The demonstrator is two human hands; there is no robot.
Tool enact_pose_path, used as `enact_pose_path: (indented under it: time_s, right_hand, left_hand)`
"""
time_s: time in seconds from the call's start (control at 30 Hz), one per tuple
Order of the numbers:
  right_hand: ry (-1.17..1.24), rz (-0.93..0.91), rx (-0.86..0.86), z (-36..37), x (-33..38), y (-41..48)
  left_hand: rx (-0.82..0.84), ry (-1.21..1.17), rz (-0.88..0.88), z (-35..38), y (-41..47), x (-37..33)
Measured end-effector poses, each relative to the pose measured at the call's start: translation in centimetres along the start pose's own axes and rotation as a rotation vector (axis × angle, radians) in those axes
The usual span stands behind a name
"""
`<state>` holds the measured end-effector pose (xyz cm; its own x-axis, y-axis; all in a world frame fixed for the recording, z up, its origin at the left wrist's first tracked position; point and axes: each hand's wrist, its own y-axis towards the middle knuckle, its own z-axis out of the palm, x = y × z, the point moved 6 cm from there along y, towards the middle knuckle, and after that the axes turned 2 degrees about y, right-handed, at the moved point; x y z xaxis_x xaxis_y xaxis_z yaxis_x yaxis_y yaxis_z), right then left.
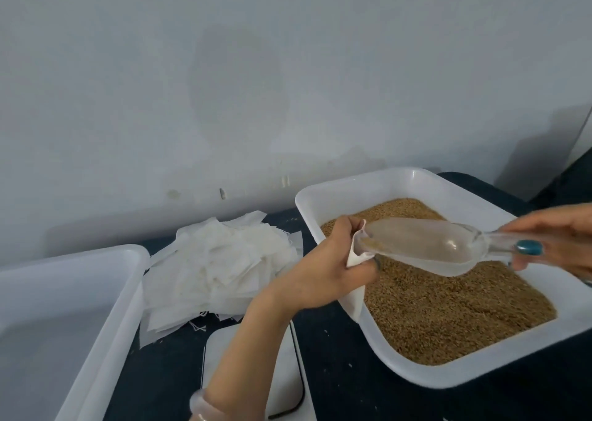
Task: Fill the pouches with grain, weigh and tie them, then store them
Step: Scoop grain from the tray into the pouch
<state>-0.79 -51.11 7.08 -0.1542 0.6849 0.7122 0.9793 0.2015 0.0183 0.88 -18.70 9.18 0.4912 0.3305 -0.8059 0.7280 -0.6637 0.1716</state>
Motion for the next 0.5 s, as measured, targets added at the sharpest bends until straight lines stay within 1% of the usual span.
enact_pose_path:
  time_s: [0.07,0.1,0.13,0.2,0.27,0.33,0.4,0.47,0.5]
  right_hand:
    - [0.004,0.097,-0.049,-0.3,-4.6,0.3]
    - [0.043,0.151,-0.084,-0.5,-6.0,0.3]
    - [0.039,0.183,-0.115,-0.3,-6.7,0.1]
    - [0.0,0.167,-0.124,1.2,-5.6,-0.1]
    - [-0.151,0.202,-0.206,2.1,-2.8,0.1]
    - [-0.309,0.201,-0.206,3.7,-0.2,0.3]
    - [-0.492,0.158,-0.191,4.9,2.5,0.4]
    - [-0.725,0.158,-0.161,6.2,4.6,0.4]
    - [-0.851,0.174,-0.192,6.7,5.9,0.4]
  left_hand:
    - [-0.019,-0.008,-0.021,-0.2,0.2,0.0]
    - [-0.037,-0.003,-0.026,-0.4,0.3,0.0]
    - [-0.058,0.001,-0.025,-0.6,0.4,0.0]
    - [-0.091,-0.003,-0.024,-0.9,0.5,0.1]
    - [-0.133,0.002,-0.023,-1.3,0.4,0.0]
    - [-0.204,-0.01,-0.014,-1.8,0.1,-0.3]
    - [-0.302,-0.036,-0.009,-2.5,-0.3,-0.5]
    - [-0.385,-0.018,0.001,-3.2,-1.0,-1.0]
    - [-0.422,0.009,0.02,-3.5,-1.3,-1.4]
